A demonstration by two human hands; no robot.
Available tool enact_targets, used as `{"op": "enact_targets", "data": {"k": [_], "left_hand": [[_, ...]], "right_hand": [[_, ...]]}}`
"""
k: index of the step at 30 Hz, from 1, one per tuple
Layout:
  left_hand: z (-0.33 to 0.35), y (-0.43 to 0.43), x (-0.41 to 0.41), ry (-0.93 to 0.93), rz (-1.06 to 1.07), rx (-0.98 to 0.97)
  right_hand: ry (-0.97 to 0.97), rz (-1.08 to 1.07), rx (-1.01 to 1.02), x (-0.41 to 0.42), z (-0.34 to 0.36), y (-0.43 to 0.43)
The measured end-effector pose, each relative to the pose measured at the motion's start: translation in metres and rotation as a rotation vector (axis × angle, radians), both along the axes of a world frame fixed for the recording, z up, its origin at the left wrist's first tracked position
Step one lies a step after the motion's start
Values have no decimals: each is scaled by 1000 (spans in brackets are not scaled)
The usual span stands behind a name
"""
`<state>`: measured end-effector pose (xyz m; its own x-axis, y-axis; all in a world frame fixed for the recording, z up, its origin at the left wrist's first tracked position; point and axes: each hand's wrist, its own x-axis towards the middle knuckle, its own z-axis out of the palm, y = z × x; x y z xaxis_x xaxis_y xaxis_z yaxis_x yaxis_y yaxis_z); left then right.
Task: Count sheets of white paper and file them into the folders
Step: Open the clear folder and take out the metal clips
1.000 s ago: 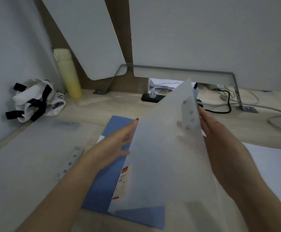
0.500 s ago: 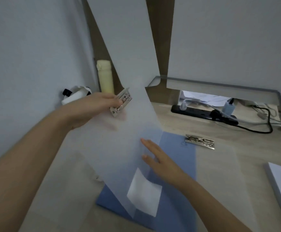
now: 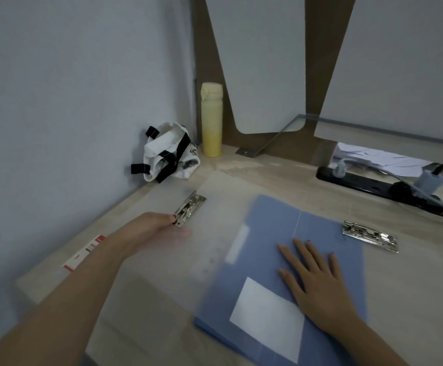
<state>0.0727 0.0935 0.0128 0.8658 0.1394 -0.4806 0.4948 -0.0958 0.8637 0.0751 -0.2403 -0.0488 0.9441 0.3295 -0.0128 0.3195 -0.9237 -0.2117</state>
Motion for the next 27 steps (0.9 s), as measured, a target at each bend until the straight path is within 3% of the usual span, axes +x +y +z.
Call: {"op": "enact_targets", "data": {"k": [5, 9, 13, 21, 27], "left_hand": [[-5, 0, -8, -27, 24, 2], [6, -4, -10, -54, -143, 6], [20, -19, 13, 14, -45, 111], [18, -51, 76, -60, 171, 113], [4, -64, 96, -46, 217, 335]], "right_hand": [[-15, 5, -14, -1, -1, 0], [-6, 8, -10, 0, -1, -1], [0, 23, -8, -1, 1, -2], [-41, -8, 18, -6, -7, -9], [-95, -13, 2, -8, -9, -9]]}}
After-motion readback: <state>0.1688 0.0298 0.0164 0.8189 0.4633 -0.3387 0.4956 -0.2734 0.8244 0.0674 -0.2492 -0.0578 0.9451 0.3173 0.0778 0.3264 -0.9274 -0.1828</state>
